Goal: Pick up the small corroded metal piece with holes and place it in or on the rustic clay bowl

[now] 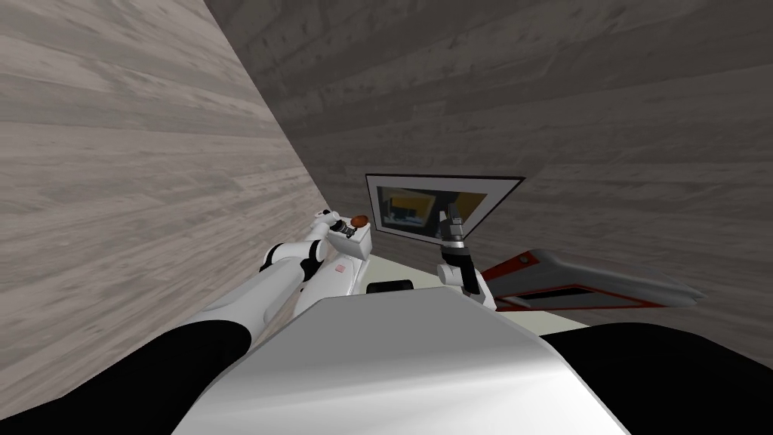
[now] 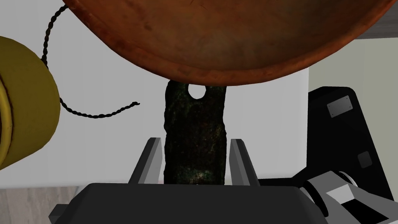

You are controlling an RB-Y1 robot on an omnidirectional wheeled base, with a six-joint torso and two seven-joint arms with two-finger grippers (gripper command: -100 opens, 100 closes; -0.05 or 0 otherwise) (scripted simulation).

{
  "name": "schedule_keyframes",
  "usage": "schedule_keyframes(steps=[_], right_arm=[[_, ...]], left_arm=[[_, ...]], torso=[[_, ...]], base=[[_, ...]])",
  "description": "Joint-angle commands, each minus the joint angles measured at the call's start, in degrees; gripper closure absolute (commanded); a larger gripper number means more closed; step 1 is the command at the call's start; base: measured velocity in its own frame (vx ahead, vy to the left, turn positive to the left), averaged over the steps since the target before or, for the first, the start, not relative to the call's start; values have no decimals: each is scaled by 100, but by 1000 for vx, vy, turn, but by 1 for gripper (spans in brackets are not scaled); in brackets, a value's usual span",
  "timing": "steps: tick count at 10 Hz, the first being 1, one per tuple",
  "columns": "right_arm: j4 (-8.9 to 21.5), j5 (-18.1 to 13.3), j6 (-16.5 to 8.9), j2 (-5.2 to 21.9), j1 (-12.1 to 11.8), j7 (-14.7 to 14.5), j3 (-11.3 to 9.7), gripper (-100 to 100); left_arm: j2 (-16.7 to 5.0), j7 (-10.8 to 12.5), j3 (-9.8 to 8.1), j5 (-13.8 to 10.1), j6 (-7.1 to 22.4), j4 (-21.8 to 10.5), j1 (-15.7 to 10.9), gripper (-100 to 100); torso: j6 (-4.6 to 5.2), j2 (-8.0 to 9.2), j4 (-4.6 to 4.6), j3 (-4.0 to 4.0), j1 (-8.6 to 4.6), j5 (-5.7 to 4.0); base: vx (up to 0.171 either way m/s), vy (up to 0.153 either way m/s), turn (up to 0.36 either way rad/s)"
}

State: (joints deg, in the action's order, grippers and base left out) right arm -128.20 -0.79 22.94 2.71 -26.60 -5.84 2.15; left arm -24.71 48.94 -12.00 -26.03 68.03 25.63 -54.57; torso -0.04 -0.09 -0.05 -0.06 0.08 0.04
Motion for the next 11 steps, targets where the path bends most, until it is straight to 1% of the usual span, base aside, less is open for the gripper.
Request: schedule_keyframes(steps=[1, 2, 3, 4, 5, 6, 7, 8, 10, 11], right_arm=[[0, 0, 0, 0, 0, 0, 0, 0], [0, 0, 0, -1, 0, 0, -1, 0], [0, 0, 0, -1, 1, 0, -1, 0], [0, 0, 0, -1, 0, 0, -1, 0], [0, 0, 0, -1, 0, 0, 0, 0], [0, 0, 0, -1, 0, 0, -1, 0], [0, 0, 0, -1, 0, 0, -1, 0], [0, 0, 0, -1, 0, 0, -1, 0], [0, 0, 0, -1, 1, 0, -1, 0], [0, 0, 0, -1, 1, 0, -1, 0]], left_arm=[[-182, 161, 100, -41, 35, 52, -49, 100], [-312, 279, 170, -70, 72, 91, -92, 100], [-312, 279, 170, -70, 72, -56, -92, 100], [-312, 279, 170, -70, 72, 91, -92, 100], [-533, 484, 285, -117, 153, 158, -176, 100], [-533, 484, 285, -117, 153, 158, -176, 100], [-684, 625, 363, -144, 216, 203, -238, 100], [-757, 695, 400, -155, 249, 224, -270, 100], [-1014, 942, 527, -181, 389, 293, -396, 100], [-1065, 993, 551, -181, 425, 305, -426, 100]], torso=[[0, 0, 0, 0, 0, 0], [-1, 8, 3, 5, -21, -6], [1, 13, 7, 10, -44, -12], [-3, 15, 4, 9, -42, -10], [-2, 8, 7, 8, -29, -10], [-3, 9, 8, 8, -39, -13], [-1, 9, 12, 10, -41, -16], [1, 10, 12, 11, -46, -16], [25, -4, 14, 4, -71, -18], [36, -20, 12, -4, -85, -19]], base=[[-40, -70, -51], [-53, -117, -50], [-36, -94, -17], [-15, -47, 15], [-21, -89, -73], [-27, -82, -16], [-35, -82, -36], [-32, -92, -16], [-33, -123, -44], [-10, -106, -43]])
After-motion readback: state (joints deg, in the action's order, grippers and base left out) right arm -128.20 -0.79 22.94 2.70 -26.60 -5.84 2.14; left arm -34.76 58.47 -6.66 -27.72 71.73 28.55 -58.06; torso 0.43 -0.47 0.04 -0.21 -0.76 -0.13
